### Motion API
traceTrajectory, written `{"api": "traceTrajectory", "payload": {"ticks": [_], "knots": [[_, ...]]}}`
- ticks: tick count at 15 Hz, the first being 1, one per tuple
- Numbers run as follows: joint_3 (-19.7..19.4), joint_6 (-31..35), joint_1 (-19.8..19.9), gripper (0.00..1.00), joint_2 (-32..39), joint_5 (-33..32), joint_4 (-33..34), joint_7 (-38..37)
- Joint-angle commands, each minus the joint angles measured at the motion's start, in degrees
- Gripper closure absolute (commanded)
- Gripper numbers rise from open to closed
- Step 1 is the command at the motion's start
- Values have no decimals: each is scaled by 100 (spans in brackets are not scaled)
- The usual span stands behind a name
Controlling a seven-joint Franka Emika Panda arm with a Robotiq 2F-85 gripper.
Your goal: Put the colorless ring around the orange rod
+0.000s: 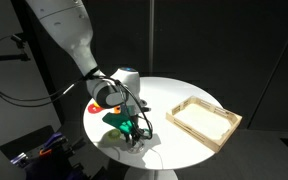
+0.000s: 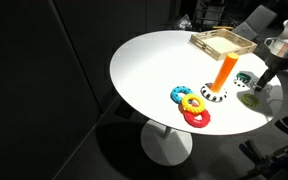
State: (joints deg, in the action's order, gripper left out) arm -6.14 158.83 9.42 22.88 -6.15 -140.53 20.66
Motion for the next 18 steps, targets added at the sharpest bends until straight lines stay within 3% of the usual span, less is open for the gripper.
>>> {"api": "traceTrajectory", "payload": {"ticks": [1,2,3,10,18], "knots": [[-31,-90,-34,91,-148,-144,19,-269],[-36,-132,-45,96,-218,-145,18,-300],[-47,-199,-72,91,-330,-157,9,-345],[193,-739,-223,91,-1241,63,43,-359],[823,-1560,-490,91,-2153,2130,408,358]]}}
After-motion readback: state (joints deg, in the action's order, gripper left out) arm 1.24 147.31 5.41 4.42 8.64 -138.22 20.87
